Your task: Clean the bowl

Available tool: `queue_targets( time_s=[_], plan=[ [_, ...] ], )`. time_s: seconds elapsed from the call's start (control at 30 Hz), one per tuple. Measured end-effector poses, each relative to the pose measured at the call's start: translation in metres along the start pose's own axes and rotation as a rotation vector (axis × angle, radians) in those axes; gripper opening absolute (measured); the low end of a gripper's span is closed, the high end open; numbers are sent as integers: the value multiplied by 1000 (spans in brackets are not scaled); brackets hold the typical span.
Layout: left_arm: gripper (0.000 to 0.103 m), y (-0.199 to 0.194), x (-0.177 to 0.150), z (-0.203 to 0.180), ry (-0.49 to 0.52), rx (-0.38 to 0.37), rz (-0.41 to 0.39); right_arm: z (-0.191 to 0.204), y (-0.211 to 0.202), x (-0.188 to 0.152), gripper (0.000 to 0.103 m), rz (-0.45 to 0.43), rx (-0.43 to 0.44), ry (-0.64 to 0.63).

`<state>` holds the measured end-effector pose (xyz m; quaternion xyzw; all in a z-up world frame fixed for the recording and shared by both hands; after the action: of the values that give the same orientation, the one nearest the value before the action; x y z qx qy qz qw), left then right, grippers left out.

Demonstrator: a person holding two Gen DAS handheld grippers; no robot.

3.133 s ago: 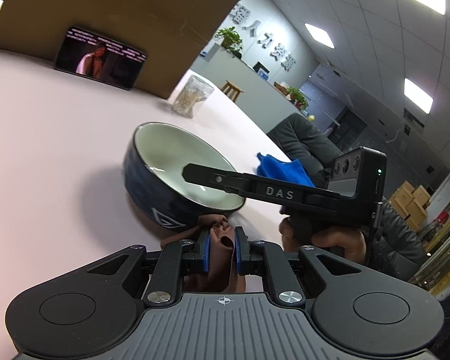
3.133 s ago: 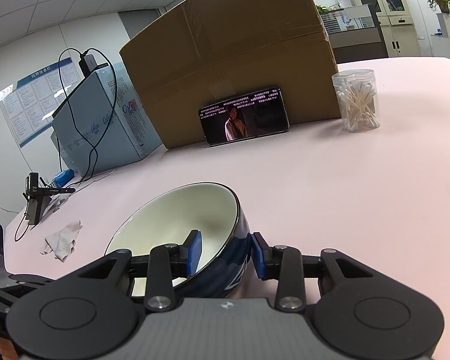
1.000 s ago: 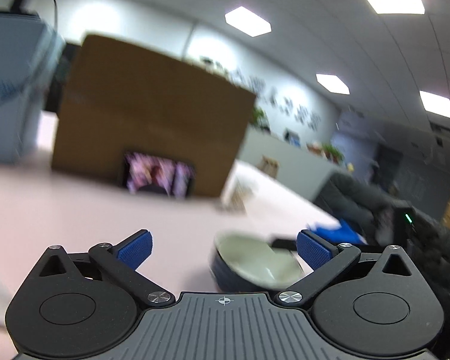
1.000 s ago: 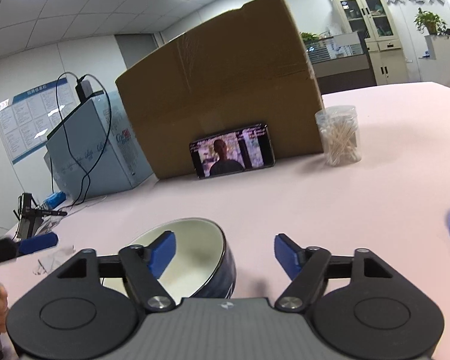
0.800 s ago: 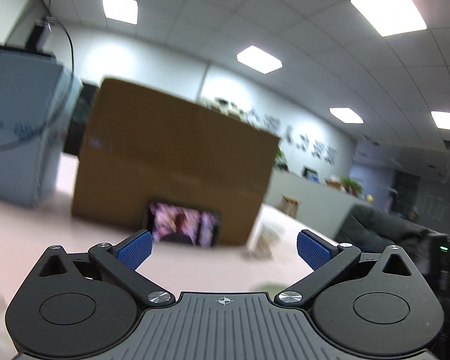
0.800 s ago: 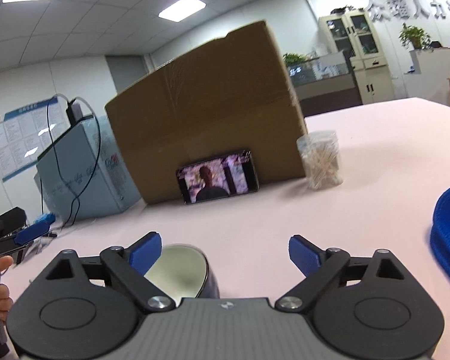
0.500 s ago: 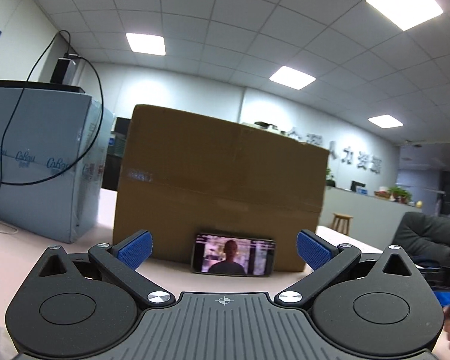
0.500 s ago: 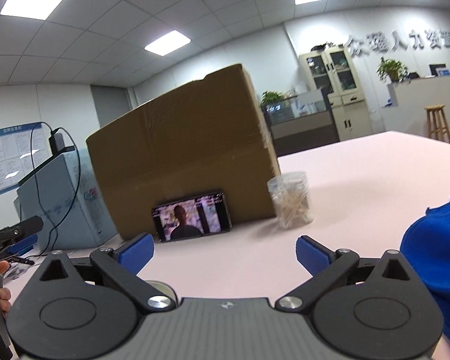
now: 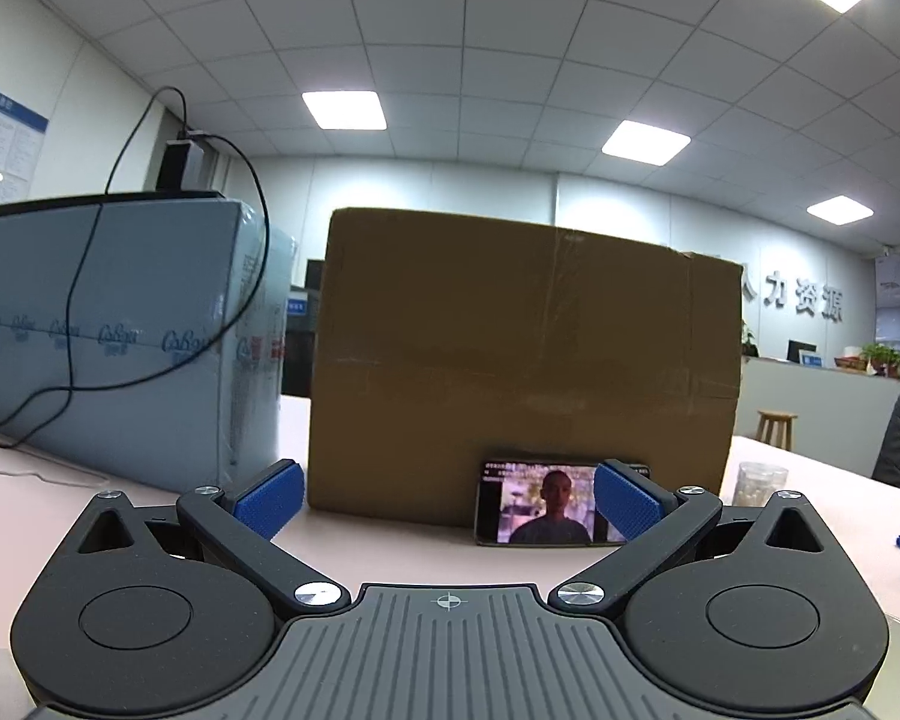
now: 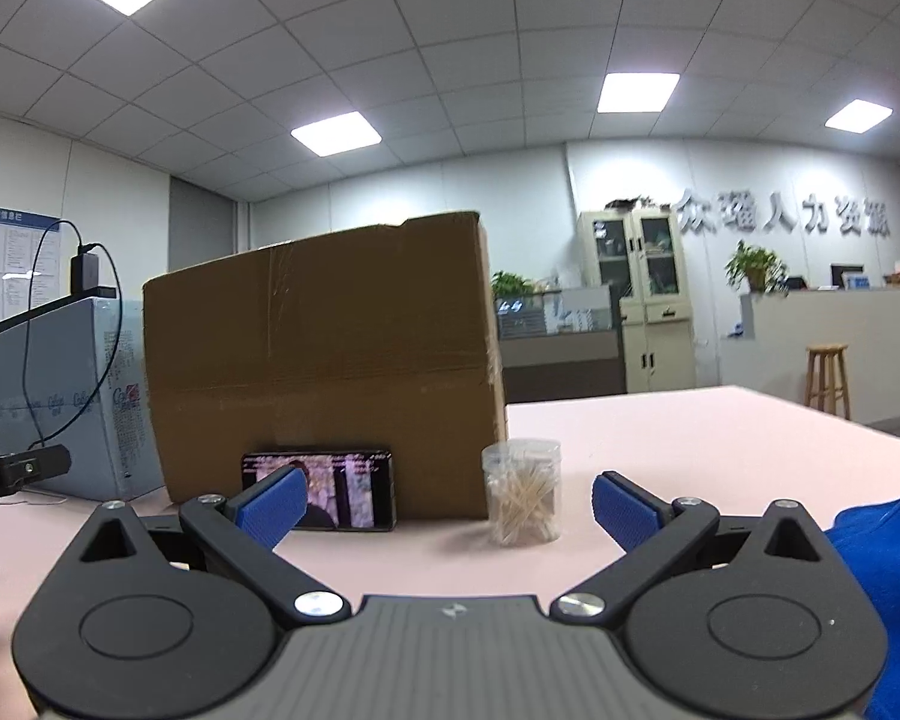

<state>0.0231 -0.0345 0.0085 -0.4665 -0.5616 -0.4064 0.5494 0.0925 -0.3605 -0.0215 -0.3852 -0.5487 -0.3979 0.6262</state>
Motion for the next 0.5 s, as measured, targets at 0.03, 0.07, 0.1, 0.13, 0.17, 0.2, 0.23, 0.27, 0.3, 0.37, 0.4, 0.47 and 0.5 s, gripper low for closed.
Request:
queue_targets(
  time_s=[0.03,0.07,0.1,0.13,0.17,0.2,0.23,0.27,0.3,0.37,0.4,0.47,0.5],
  plan=[
    [103,1,-1,0,4,5,9,2,1,0,103,4,-10,-10],
    [103,2,-1,-1,8,11,17,3,1,0,103,5,-17,-19],
    [103,3,-2,-1,12,12,22,6,1,0,103,6,-22,-34],
    [103,4,-2,-2,17,11,26,8,1,0,103,10,-25,-47],
    [103,4,-2,-2,22,17,30,9,3,0,103,20,-33,-56],
    [103,3,-3,-3,27,24,34,11,4,-1,103,31,-42,-64],
    [103,4,-3,-2,25,27,39,12,6,-1,103,47,-48,-69],
    [103,6,-4,-1,20,28,46,12,8,-2,103,60,-55,-73],
    [103,8,-4,1,14,30,54,13,9,-2,103,66,-63,-76],
    [103,10,-5,4,-4,27,74,14,8,-3,103,71,-77,-78],
    [103,11,-6,5,-9,25,80,14,8,-3,103,71,-83,-77],
    [103,14,-7,7,-12,21,90,13,8,-3,103,73,-94,-66],
    [103,15,-7,7,-12,18,96,12,7,-4,103,73,-99,-61]
  ],
)
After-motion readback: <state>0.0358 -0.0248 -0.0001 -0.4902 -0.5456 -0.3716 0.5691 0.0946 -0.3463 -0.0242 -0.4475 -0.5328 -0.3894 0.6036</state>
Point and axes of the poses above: each gripper's, at about its wrist camera, not at the fingertips, and y roughly the way its jaws point, z to its left, x to its top, the point moved 3 cm from there along y, roughly the way its jaws point, and after that the axes turned 11 degrees about x, right-handed, at the moved point
